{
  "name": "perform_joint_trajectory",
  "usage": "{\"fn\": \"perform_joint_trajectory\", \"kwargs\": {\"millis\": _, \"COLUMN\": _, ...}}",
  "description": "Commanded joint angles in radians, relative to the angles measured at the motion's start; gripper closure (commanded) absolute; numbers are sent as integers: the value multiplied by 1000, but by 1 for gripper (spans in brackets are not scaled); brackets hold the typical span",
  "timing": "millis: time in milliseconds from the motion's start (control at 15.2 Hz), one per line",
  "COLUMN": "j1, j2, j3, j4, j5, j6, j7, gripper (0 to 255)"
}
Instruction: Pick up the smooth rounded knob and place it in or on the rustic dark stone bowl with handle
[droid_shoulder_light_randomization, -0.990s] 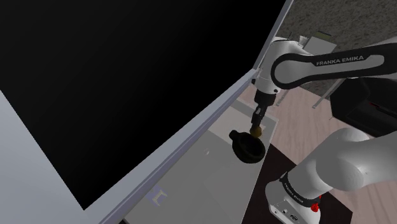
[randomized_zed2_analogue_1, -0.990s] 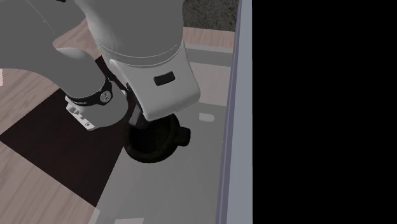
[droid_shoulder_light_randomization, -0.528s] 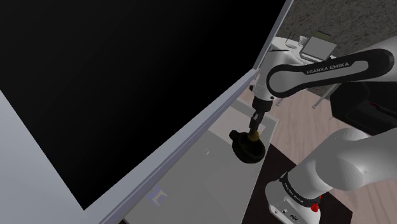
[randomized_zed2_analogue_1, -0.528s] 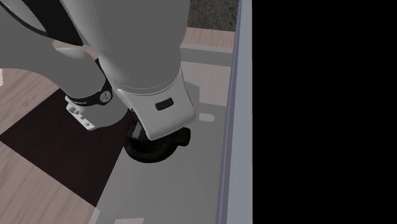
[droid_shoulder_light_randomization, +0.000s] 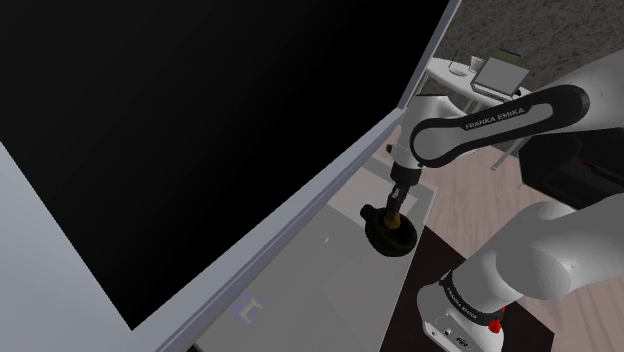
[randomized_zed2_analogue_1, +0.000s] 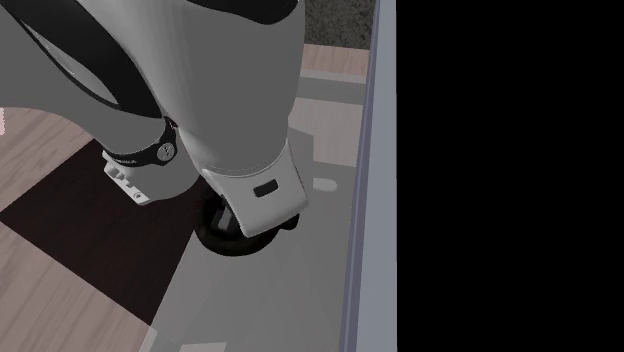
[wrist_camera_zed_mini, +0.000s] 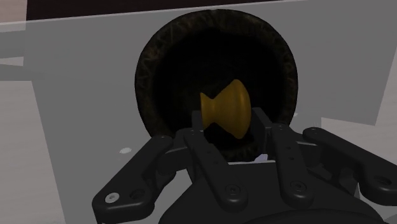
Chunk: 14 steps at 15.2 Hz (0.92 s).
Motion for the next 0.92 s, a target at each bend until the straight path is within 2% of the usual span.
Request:
{"fn": "perform_joint_trajectory", "kwargs": {"millis": 0, "j1": 1, "j2": 2, "j3": 0, "j4": -1, "j5": 1, "j6": 3, "j7": 1, "gripper": 255}}
{"fn": "perform_joint_trajectory", "kwargs": {"millis": 264, "j1": 1, "j2": 2, "j3": 0, "j4": -1, "j5": 1, "j6": 3, "j7": 1, "gripper": 255}}
{"fn": "perform_joint_trajectory", "kwargs": {"millis": 330, "j1": 1, "j2": 2, "j3": 0, "j4": -1, "j5": 1, "j6": 3, "j7": 1, "gripper": 0}}
{"fn": "perform_joint_trajectory", "kwargs": {"millis": 660, "j1": 1, "j2": 2, "j3": 0, "j4": -1, "j5": 1, "j6": 3, "j7": 1, "gripper": 0}}
{"fn": "perform_joint_trajectory", "kwargs": {"millis": 858, "j1": -1, "j2": -59, "j3": 5, "j4": 70, "j5": 0, "j6": -129, "j7": 3, "gripper": 0}}
